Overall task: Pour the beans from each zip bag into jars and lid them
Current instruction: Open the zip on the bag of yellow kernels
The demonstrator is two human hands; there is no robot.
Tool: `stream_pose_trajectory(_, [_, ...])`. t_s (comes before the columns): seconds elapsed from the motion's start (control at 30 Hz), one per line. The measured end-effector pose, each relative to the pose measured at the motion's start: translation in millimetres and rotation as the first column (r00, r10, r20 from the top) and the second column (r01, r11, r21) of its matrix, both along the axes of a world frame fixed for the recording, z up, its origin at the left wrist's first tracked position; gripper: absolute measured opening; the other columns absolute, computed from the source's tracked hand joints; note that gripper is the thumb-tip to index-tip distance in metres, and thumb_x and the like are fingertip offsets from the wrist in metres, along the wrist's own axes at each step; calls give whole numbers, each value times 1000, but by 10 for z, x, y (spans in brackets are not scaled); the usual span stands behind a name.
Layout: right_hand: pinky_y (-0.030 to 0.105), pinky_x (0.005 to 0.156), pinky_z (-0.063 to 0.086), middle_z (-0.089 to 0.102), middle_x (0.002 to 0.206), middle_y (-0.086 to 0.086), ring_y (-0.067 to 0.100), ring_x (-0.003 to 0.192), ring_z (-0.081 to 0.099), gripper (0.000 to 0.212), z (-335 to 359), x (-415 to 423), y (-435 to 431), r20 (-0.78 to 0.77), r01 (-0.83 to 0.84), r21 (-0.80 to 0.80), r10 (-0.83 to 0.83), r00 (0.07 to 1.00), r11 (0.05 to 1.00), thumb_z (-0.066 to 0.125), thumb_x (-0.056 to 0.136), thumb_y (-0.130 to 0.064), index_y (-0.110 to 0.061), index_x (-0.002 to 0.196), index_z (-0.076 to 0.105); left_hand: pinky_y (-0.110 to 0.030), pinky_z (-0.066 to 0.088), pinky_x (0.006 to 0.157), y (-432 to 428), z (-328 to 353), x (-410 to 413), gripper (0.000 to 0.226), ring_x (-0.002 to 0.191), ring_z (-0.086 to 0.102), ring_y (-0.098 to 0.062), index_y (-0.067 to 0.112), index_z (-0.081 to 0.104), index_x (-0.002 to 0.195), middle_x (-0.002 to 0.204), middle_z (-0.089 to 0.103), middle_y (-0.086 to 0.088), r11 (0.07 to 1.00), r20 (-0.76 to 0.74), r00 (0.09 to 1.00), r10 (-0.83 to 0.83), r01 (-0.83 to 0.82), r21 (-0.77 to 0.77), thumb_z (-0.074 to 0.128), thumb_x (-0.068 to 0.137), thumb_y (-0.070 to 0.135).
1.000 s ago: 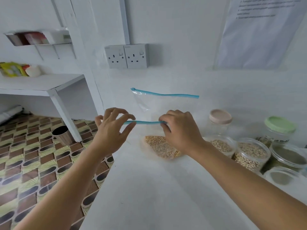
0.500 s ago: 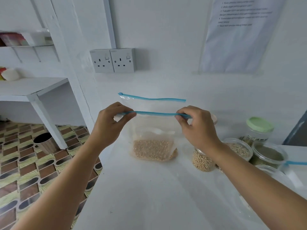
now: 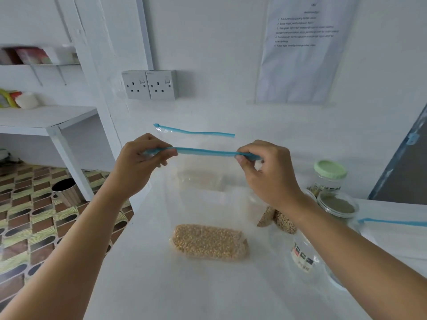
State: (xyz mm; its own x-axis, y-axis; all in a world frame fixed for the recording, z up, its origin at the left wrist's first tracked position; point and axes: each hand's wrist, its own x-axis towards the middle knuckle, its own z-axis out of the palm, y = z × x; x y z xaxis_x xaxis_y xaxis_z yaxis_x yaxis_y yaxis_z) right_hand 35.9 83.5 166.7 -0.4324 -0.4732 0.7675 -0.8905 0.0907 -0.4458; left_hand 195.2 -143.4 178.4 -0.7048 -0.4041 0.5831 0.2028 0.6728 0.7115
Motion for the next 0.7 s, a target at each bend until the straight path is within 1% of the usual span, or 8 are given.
stream_pose_trajectory(0.1, [27,66,48,56,71,-21,7,66,58,10,3,49,160,0,-11,-19,11,1000,1000,66,88,-16,-14,85,75,-16,49,67,209,-9,75,10,65,58,-7,8,77,97,84,60,-9,999,-7,1000,-7,8,35,72,89,11])
stream_pose_trajectory(0.2, [36,71,51,58,70,-19,10,65,58,10,-23,68,255,26,-24,-24,24,999,999,65,88,-17,-15,82,73,-12,45,67,352,-59,118,7,63,56,-5,3,75,94,74,63,1,997,0,1000,14,-14,76,71,91,8])
stream_pose_trajectory(0.3, [43,75,51,58,68,-13,13,63,57,13,-78,79,298,28,-7,17,6,1000,1000,61,90,-19,-20,80,69,-13,47,67,416,-150,130,12,61,56,-9,1,69,94,67,64,8,973,-56,997,44,-30,231,75,89,11])
stream_pose_trajectory(0.37, [39,73,47,56,68,-12,13,61,52,14,-119,72,289,-19,54,74,-53,998,996,57,91,-21,-21,80,64,-16,51,68,437,-210,136,21,61,59,-12,4,67,94,68,66,4,928,-108,992,61,-17,372,80,81,16])
stream_pose_trajectory(0.43, [38,75,43,55,70,-9,15,61,48,13,-164,40,250,-75,139,152,-129,989,978,55,91,-20,-20,79,60,-19,54,69,446,-280,129,26,62,63,-14,6,68,94,70,68,0,886,-109,991,72,-13,464,82,75,19])
stream_pose_trajectory(0.6, [36,69,41,60,73,-2,21,61,42,13,-290,-37,108,-97,308,313,-292,951,898,54,83,-17,-14,74,64,-24,59,73,398,-431,135,28,77,75,-23,8,75,94,82,76,-12,837,-79,996,50,1,547,79,74,27])
stream_pose_trajectory(0.67, [36,67,44,63,78,1,23,67,49,13,-296,-8,40,-91,299,337,-286,954,893,56,79,-11,-12,79,69,-25,60,74,364,-442,159,22,81,77,-25,11,78,93,87,77,-15,809,-76,997,25,24,587,76,78,27])
stream_pose_trajectory(0.7, [38,69,47,64,81,1,25,72,55,15,-285,12,-11,-75,256,344,-246,966,903,56,78,-7,-12,83,70,-25,60,74,345,-440,165,20,81,77,-24,11,78,95,87,78,-14,820,-58,998,20,17,572,74,81,25])
